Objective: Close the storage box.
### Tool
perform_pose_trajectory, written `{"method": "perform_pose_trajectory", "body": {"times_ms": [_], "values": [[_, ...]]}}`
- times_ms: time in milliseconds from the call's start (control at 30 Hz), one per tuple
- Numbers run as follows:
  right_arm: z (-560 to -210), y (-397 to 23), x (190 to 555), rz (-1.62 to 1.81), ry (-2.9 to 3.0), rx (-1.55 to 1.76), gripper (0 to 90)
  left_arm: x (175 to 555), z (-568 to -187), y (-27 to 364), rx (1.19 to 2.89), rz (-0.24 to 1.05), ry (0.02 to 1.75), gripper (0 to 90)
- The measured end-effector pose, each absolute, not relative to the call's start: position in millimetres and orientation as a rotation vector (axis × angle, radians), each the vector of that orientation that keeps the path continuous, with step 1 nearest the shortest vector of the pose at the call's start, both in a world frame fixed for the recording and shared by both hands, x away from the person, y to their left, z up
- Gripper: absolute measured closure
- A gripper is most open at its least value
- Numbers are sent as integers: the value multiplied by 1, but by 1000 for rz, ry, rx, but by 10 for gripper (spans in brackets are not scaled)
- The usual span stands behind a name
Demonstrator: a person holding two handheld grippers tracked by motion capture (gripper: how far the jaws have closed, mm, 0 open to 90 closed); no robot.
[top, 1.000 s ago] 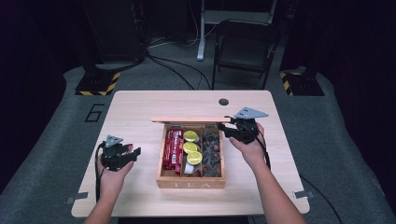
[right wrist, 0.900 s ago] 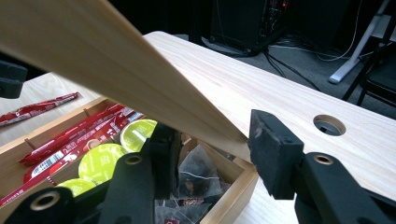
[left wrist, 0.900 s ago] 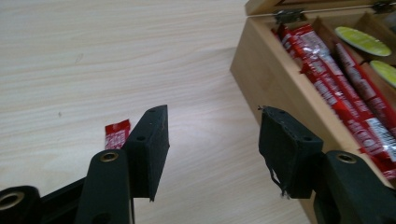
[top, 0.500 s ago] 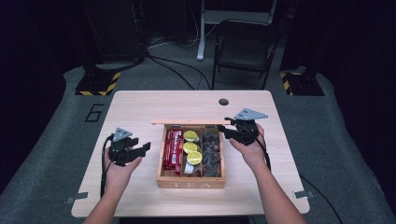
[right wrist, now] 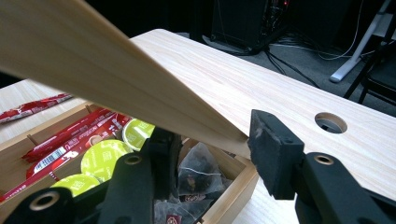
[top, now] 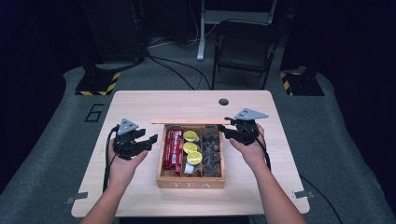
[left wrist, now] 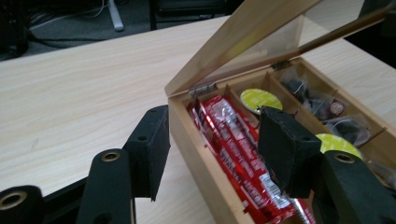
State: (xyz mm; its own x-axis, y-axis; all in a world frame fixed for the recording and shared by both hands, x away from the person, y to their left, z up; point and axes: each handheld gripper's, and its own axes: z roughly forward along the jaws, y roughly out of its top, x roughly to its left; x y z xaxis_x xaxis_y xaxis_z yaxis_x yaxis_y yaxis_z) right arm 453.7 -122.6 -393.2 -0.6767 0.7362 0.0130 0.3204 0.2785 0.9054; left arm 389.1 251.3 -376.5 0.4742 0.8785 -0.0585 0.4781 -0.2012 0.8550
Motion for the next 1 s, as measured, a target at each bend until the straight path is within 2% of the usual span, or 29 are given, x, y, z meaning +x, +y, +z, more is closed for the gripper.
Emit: {"method": "perform_pose_trajectory", "body": {"times_ms": [400, 600, 733, 1000], "values": [[-393, -123, 454, 1370, 2145, 950, 537, 387, -351, 241, 1830, 591, 1083, 445], [-393, -122, 453, 1369, 2146, 962, 538, 389, -343, 235, 1850, 621, 1058, 487], [-394, -122, 453, 1369, 2146, 953, 536, 390, -341, 232, 1852, 640, 1048, 549], [-395, -124, 451, 1374, 2144, 961, 547, 390, -339, 225, 1857, 678, 1037, 586]]}}
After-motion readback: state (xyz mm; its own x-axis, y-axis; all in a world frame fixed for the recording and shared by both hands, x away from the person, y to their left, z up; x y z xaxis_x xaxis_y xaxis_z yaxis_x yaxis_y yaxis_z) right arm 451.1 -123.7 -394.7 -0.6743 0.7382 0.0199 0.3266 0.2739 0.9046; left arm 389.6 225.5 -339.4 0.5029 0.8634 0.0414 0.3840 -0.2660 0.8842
